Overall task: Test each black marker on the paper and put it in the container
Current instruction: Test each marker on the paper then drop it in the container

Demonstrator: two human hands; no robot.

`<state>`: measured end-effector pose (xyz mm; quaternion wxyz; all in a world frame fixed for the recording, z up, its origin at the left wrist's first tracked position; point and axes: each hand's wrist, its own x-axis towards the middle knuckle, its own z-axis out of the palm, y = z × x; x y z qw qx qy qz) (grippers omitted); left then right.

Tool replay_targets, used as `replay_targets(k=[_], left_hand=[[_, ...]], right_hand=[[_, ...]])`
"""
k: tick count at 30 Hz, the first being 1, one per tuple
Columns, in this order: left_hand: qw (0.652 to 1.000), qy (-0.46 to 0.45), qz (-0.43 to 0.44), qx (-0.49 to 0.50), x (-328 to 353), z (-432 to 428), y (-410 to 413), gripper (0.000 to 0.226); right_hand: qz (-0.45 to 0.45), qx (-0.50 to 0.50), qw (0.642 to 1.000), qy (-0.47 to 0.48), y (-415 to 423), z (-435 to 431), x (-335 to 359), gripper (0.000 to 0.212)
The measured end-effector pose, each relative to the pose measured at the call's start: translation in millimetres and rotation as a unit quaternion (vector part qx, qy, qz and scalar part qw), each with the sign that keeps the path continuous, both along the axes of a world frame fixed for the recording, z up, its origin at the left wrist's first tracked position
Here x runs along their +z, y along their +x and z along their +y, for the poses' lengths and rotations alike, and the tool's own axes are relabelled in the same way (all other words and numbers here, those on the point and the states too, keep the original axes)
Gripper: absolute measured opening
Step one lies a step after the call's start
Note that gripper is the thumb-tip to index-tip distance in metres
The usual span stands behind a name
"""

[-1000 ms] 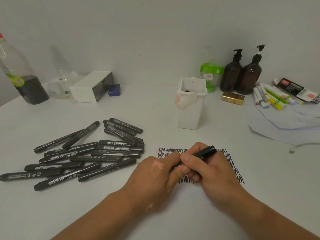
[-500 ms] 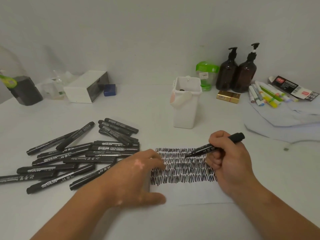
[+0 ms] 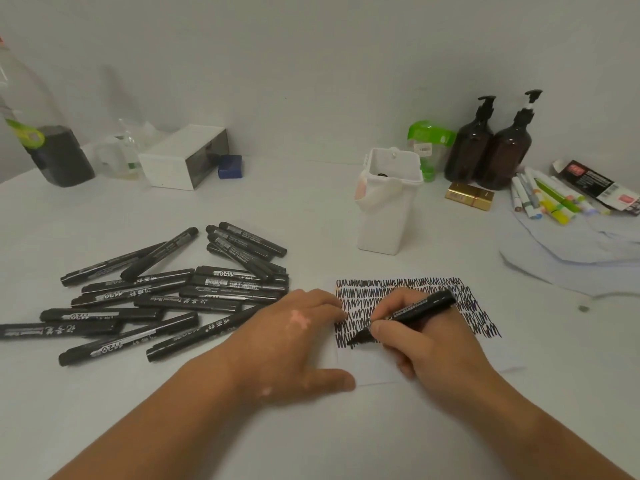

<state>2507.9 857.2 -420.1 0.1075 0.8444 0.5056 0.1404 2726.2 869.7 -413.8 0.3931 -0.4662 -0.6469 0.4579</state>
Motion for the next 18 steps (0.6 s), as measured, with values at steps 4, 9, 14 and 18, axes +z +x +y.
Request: replay_targets(k=[4, 9, 14, 18], left_hand=[[1.000, -0.001, -0.003, 0.002, -1.7, 1.6, 1.0, 0.084], [1.000, -0.010, -0.003, -0.003, -2.3, 1.5, 0.6, 0.083], [1.000, -0.018, 0.001, -0.001, -0.1, 1.7, 1.0, 0.083], [1.000, -0.023, 0.000, -0.002, 1.0, 1.7, 1.3, 0.083]], right_hand=[[-0.067, -0.007, 0.997, 0.038, -2.5, -2.4, 1.3, 0.009], [-0.087, -0.004, 0.995, 0.053, -4.3, -3.9, 3.6, 0.008], [-0.116, 0.019, 0.992, 0.054, -3.7, -4.3, 4.1, 0.007], [-0.122, 0.014, 0.991, 0.052, -3.6, -3.4, 3.3, 0.010]])
